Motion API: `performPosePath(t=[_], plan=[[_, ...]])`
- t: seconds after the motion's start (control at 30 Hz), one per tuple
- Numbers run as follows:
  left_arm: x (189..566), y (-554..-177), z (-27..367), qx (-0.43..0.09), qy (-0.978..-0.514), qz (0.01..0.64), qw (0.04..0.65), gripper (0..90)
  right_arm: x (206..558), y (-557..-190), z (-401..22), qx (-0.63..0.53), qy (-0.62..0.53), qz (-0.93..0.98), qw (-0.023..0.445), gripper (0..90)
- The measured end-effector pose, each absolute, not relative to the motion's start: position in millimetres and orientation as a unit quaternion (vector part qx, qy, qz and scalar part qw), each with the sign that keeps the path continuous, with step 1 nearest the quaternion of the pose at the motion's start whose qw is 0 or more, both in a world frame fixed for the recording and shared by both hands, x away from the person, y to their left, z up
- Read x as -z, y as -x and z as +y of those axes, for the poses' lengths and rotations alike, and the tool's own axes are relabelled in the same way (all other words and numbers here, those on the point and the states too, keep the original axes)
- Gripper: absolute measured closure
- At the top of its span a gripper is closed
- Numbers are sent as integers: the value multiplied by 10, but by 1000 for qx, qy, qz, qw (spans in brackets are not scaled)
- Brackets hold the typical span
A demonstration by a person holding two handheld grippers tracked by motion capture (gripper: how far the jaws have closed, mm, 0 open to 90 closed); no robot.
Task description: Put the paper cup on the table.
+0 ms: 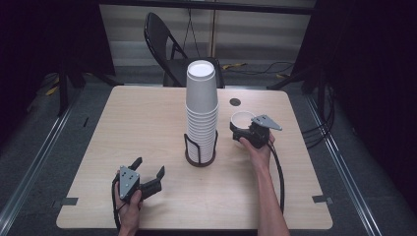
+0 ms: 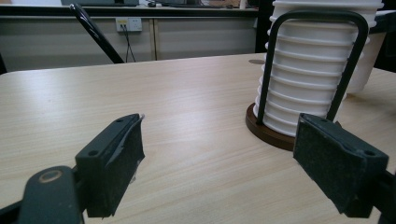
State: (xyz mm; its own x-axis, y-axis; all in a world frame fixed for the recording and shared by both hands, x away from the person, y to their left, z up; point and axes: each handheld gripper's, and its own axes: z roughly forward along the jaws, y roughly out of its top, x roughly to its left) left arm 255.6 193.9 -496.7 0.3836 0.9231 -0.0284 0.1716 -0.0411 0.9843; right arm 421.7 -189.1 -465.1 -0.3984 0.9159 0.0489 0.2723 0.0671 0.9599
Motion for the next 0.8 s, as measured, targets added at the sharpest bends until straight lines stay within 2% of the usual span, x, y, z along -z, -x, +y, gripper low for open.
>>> performPosePath(t=[0.8], plan=[[4965,-2556,1933,-349,-635,432,537,160,4777,-4072,-1903,-489,-463,681,288,110]])
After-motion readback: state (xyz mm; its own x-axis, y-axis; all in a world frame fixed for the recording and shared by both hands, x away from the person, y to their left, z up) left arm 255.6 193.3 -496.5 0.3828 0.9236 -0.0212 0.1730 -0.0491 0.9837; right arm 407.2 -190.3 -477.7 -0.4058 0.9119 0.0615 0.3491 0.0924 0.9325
